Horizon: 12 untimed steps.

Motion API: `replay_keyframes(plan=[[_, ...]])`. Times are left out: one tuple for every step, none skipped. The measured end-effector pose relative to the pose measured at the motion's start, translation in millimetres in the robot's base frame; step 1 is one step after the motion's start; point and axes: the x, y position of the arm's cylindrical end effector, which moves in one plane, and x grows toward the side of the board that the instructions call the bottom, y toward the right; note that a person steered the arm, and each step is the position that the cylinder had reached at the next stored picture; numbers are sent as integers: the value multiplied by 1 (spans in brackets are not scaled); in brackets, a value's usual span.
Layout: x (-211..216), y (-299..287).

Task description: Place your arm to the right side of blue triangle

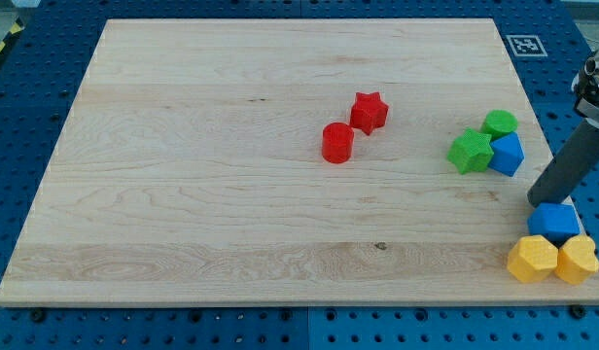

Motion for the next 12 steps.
replay_keyframes(plan=[[-1, 0], [-4, 0], [-5, 0], [-8, 0], [-8, 0], [-13, 0], [-23, 6], [-23, 6], [-28, 6], [-31, 6], [-32, 6], [-56, 6]])
